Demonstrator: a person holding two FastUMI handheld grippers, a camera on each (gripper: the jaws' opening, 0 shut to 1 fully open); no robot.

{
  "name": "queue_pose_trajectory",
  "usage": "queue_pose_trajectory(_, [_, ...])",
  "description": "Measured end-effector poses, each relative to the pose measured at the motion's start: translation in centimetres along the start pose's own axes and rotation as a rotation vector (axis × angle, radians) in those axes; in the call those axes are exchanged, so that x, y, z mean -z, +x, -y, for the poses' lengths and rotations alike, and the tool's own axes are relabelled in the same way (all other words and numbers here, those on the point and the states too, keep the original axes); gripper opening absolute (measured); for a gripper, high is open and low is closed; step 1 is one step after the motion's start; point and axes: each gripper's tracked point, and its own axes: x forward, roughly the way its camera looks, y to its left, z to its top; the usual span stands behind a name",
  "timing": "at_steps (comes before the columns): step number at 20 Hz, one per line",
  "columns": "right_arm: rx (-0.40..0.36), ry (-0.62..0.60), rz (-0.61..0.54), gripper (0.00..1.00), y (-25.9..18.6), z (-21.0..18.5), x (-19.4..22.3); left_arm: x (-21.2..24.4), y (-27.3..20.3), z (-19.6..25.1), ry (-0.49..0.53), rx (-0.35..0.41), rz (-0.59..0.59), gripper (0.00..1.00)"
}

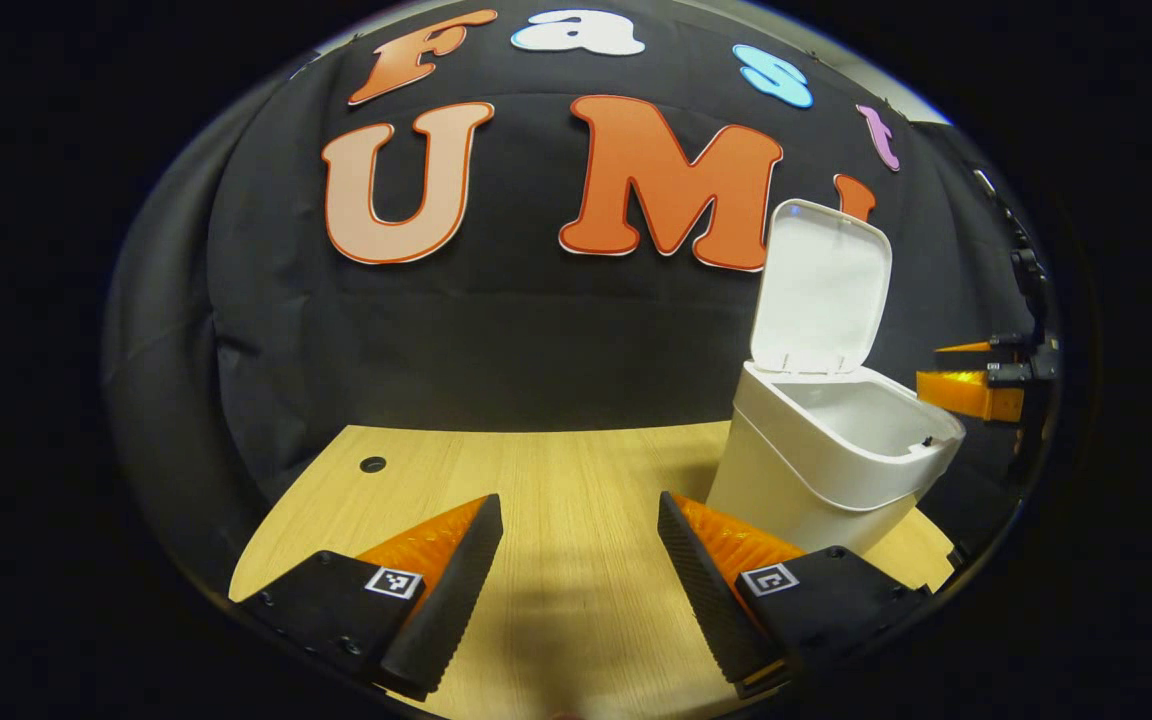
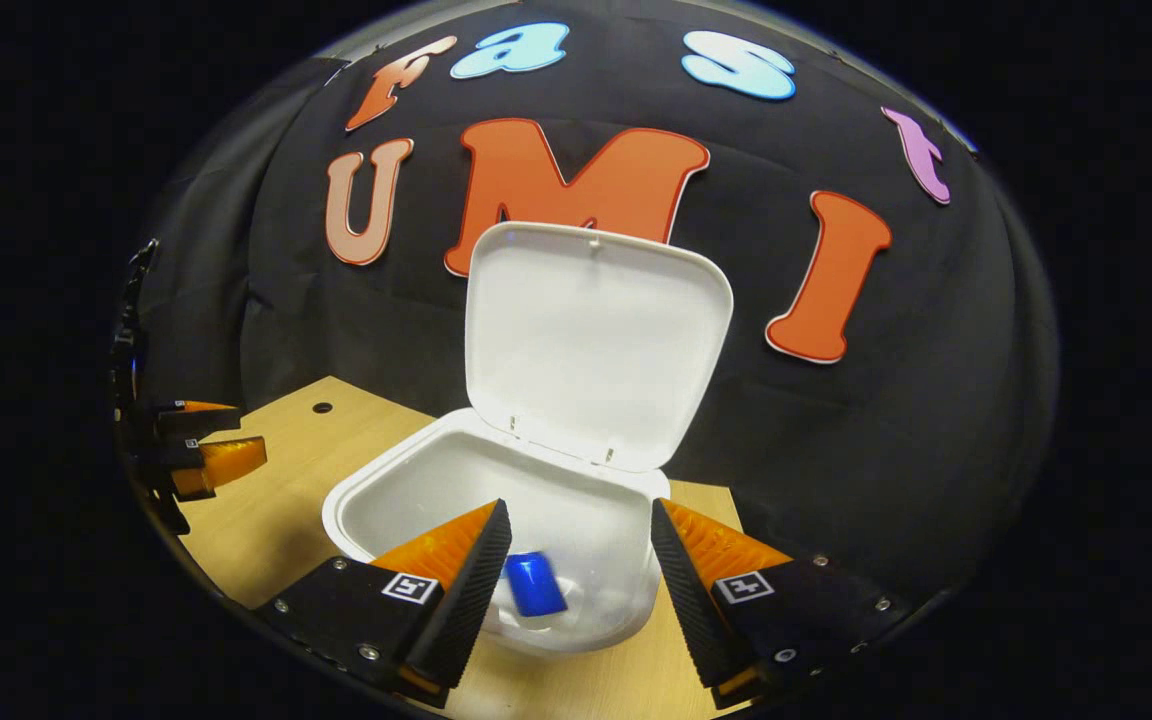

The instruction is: Press the lid of the desktop garbage bin to open it, pick up the crumpled paper on the desktop and throw it into the bin, then pick up the pop can on the desktop and drop it into the bin, and finally close the garbage bin lid.

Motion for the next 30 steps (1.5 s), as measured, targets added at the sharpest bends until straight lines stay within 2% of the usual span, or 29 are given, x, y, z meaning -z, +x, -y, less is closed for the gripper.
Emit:
queue_pose_trajectory(10, [-0.058,-0.082,0.205,0.85,1.6,-2.2,-11.8,0.6,-1.2,-2.6,-0.036,-0.08,0.004,0.99])
queue_pose_trajectory(17, [-0.045,-0.065,0.29,0.85,2.8,-1.2,-18.0,1.4,-2.5,-5.2,-0.066,-0.137,-0.004,0.99])
queue_pose_trajectory(19, [-0.04,-0.062,0.293,0.8,3.4,-0.6,-19.0,1.4,-2.7,-6.0,-0.071,-0.151,0.0,0.99])
queue_pose_trajectory(25, [0.023,-0.028,0.239,0.8,6.4,1.5,-18.9,1.4,-3.0,-7.5,-0.072,-0.174,0.004,0.98])
queue_pose_trajectory(27, [0.013,0.013,0.23,0.8,6.9,1.5,-18.8,1.1,-3.2,-7.7,-0.064,-0.179,0.007,0.98])
queue_pose_trajectory(30, [-0.022,0.082,0.197,0.75,6.6,1.0,-18.1,1.0,-3.2,-7.7,-0.064,-0.172,0.01,0.98])
